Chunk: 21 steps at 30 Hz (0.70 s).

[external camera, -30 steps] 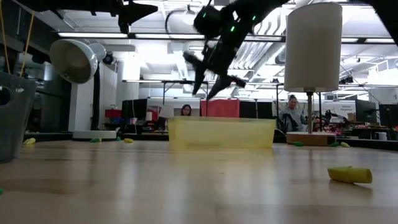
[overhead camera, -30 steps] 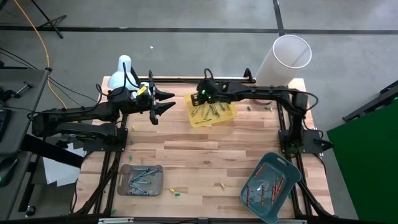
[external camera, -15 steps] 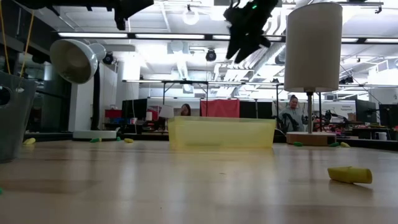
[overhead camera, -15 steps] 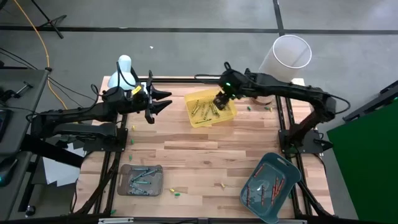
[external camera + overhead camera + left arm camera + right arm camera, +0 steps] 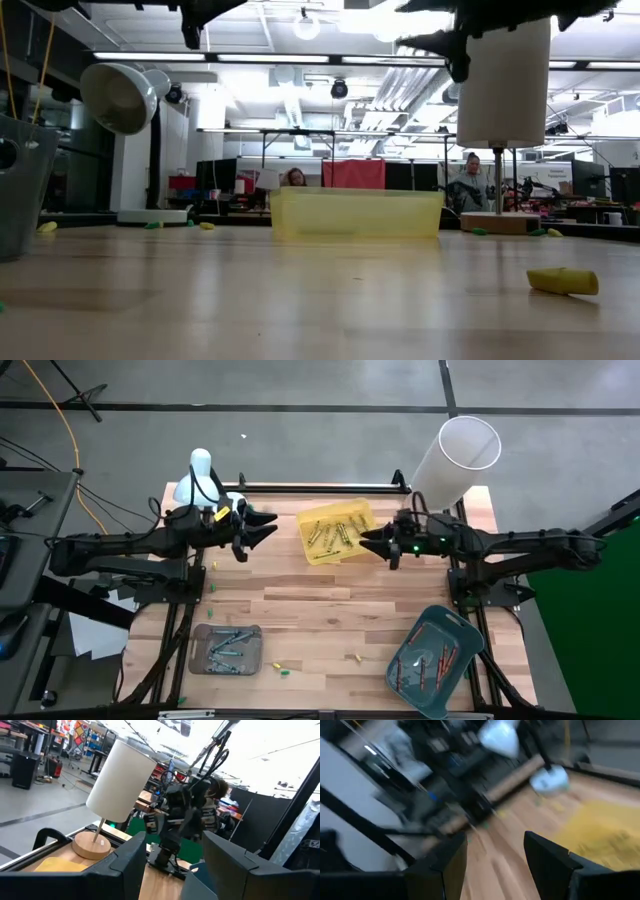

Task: Sort crayons
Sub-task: Return to Home Position

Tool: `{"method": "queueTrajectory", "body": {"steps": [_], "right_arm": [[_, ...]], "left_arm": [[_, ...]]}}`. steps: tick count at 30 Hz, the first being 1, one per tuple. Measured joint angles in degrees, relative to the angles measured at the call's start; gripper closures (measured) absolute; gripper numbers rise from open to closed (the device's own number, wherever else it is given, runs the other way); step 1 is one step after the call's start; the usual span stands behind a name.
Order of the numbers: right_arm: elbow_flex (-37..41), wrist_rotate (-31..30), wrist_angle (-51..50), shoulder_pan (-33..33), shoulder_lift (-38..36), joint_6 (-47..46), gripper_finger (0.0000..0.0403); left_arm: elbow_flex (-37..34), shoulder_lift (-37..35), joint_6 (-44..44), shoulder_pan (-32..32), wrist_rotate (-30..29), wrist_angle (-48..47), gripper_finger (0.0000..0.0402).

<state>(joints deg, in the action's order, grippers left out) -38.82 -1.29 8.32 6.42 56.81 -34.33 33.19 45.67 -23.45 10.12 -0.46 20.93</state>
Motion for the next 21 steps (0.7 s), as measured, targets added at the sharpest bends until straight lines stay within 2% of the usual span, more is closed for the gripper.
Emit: {"method": "queueTrajectory", "body": {"steps": [3, 9, 14, 17, 21], "right_arm": [[3.1, -0.1, 7.9, -1.3, -1.8, 1.5, 0.0213], [2.3, -0.8, 9.7, -2.4, -1.4, 7.5, 0.0213], [-0.5, -2.7, 10.0, -2.2, -1.3, 7.3, 0.0213], [-2.2, -2.7, 9.9, -2.2, -1.3, 8.0, 0.0215], [-3.7, -2.7, 9.5, -2.2, -1.3, 8.2, 0.0241]], "left_arm": [[0.0, 0.0, 1.1, -1.1, -1.9, 0.0, 0.022], [0.0, 0.0, -0.5, -1.3, -2.3, 0.7, 0.022], [0.0, -1.3, -1.8, -1.2, 4.2, 3.9, 0.0225], [-0.2, -4.8, 1.9, -2.7, 5.8, 2.0, 0.0254], [-6.0, -10.9, 6.3, -7.0, 3.3, 3.9, 0.0336]]}}
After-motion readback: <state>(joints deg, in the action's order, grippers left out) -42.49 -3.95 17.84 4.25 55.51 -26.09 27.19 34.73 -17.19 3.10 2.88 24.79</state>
